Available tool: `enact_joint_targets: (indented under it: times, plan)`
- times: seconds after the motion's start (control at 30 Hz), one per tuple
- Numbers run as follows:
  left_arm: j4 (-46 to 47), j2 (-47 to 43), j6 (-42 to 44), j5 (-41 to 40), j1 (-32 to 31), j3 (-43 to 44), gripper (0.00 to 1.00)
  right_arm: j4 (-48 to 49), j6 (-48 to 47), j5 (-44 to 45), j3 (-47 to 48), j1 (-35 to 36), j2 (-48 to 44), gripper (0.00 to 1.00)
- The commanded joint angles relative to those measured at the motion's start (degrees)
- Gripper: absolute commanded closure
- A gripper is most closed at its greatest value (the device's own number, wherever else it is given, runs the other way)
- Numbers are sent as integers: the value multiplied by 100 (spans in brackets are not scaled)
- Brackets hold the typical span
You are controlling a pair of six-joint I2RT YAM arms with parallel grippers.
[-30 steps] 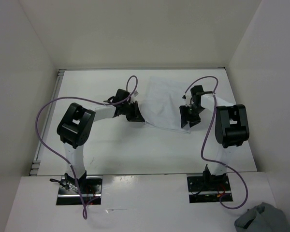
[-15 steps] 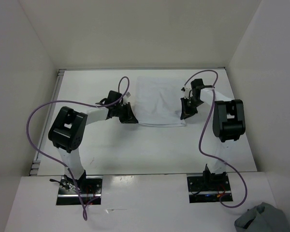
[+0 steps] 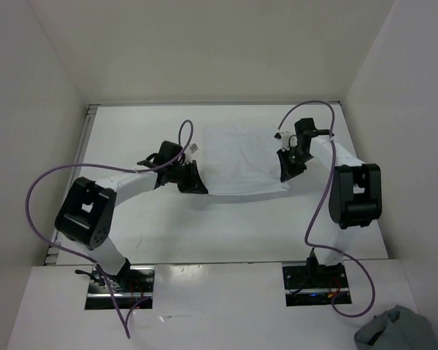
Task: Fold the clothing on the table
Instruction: Fold the skirt
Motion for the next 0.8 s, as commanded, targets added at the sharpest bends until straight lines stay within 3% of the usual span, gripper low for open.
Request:
enact_joint_targets:
  times: [0.0, 0.13, 0.37, 0.67, 0.77]
  plan:
    - [-627, -887, 274, -169, -90, -151, 100, -368, -825, -50, -148, -250, -1120, 95]
    - [-953, -1680, 213, -381, -283, -293, 100, -701, -1237, -103, -315, -250, -2025, 95]
    - [-1288, -3234, -394, -794, -652, -284, 100, -1326, -1756, -208, -614, -311, -2659, 97]
    - [-1710, -4036, -649, -1137, -934, -468, 100, -1722, -2161, -207, -966, -364, -3196, 97]
    - [-1710, -3915, -702, -1198, -934, -521, 100, -1791, -2161, -331, -905, -364, -3249, 97]
